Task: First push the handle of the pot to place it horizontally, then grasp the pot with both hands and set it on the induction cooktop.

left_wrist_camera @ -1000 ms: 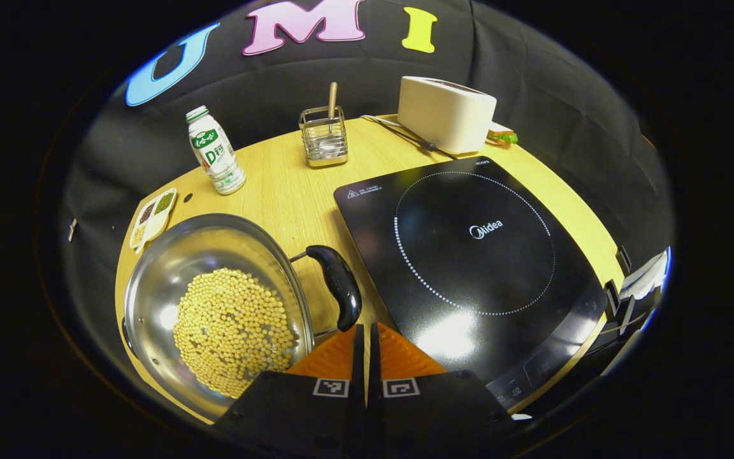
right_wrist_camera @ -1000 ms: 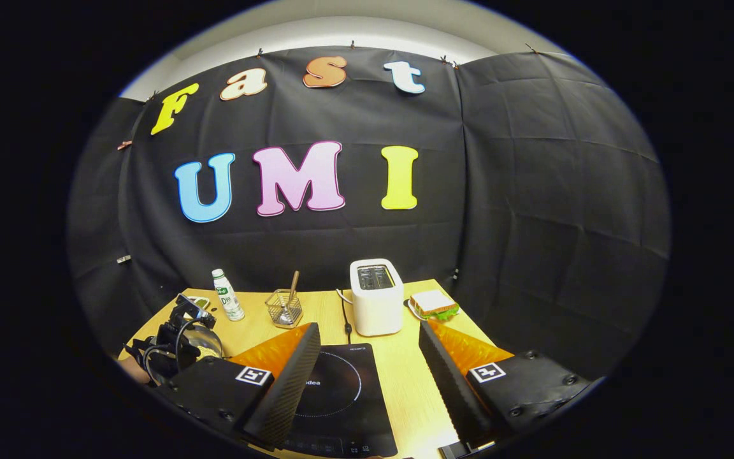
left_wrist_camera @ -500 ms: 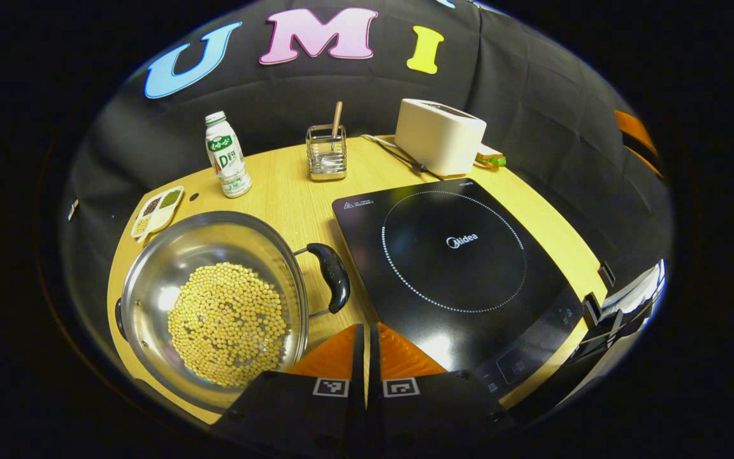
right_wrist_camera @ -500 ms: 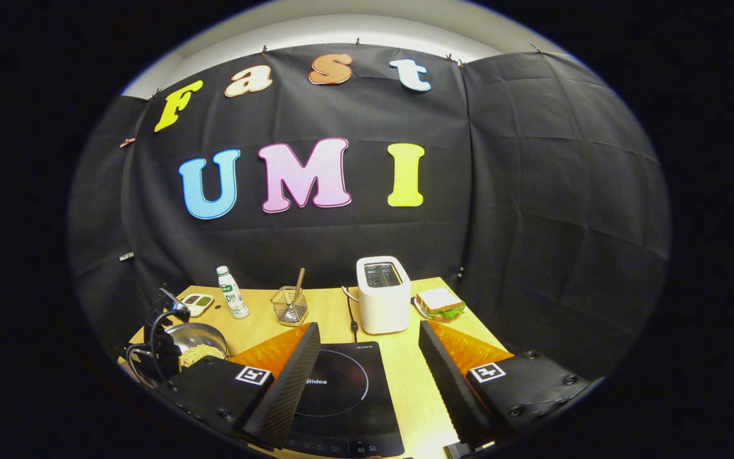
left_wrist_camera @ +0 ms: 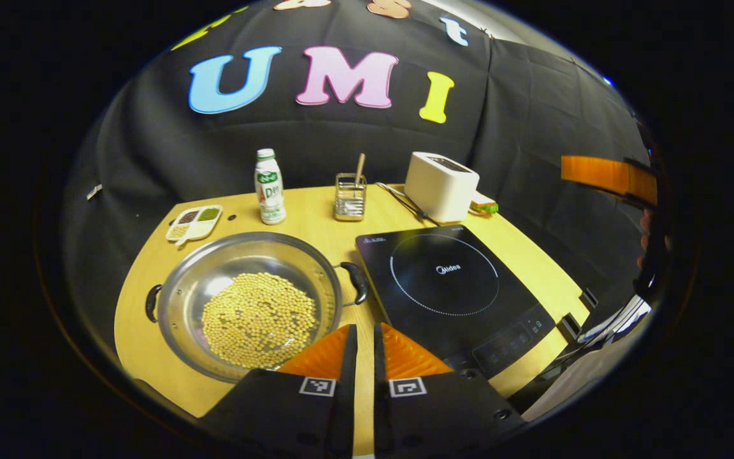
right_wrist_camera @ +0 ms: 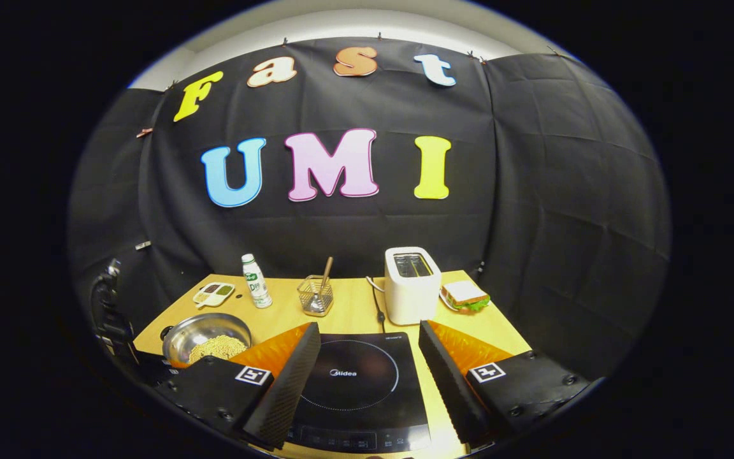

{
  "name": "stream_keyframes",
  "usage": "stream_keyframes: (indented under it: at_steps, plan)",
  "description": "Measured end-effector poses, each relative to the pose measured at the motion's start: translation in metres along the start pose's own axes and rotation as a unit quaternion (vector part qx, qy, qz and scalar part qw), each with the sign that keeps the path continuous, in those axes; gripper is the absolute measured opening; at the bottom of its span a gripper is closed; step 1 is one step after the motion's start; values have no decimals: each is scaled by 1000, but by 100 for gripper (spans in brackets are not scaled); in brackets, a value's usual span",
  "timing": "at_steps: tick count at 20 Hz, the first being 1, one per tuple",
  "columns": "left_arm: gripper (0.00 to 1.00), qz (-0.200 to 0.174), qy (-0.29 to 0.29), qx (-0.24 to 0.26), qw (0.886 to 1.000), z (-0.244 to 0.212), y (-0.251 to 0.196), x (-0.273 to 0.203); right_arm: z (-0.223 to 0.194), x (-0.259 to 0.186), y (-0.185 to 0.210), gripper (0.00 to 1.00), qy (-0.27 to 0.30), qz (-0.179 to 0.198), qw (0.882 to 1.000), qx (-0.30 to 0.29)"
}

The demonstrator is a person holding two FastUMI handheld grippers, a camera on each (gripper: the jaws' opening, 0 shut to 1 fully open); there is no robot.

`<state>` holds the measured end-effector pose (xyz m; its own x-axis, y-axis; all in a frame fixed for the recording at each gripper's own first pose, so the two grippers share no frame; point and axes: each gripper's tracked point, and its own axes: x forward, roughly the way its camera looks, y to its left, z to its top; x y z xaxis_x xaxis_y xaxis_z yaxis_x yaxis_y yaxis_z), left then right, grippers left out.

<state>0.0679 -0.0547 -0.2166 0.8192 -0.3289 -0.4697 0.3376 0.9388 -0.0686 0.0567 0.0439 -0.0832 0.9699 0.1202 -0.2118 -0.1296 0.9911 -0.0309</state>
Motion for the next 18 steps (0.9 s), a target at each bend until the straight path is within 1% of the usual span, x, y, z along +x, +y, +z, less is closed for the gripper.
stream_keyframes:
  at_steps: [1,2,3,4,6,7,8,9,10,11,14,16,18]
  plan:
    - [18,10,-10,-12,1000,1,9,-7,-2,-1,4,97,3,4,1000,-3]
    - [24,21,-18,-22,999,3,19,-15,-3,-2,9,97,6,7,1000,-6]
    - [27,32,-24,-31,999,2,30,-22,-5,-2,14,97,8,9,1000,-8]
    - [34,43,-29,-38,998,2,42,-29,-6,-3,18,97,11,12,1000,-8]
    - [53,65,-42,-52,996,4,67,-42,-10,-2,30,97,18,19,1000,-8]
    - [69,75,-52,-59,994,6,79,-50,-12,-1,36,97,22,22,999,-8]
    - [72,84,-65,-67,992,9,92,-58,-15,0,43,97,27,26,999,-6]
    - [78,95,-78,-74,990,11,105,-67,-18,1,51,97,33,30,999,-3]
    - [90,107,-90,-79,987,14,121,-75,-21,3,60,97,38,35,999,0]
    - [96,118,-96,-84,985,13,135,-79,-25,4,69,97,43,39,998,0]
    - [96,145,-101,-90,980,12,177,-92,-43,15,94,97,70,47,996,6]
    - [95,151,-105,-97,978,13,202,-99,-58,20,111,97,96,52,994,14]
    - [95,154,-110,-101,977,14,223,-102,-65,26,125,98,105,53,993,19]
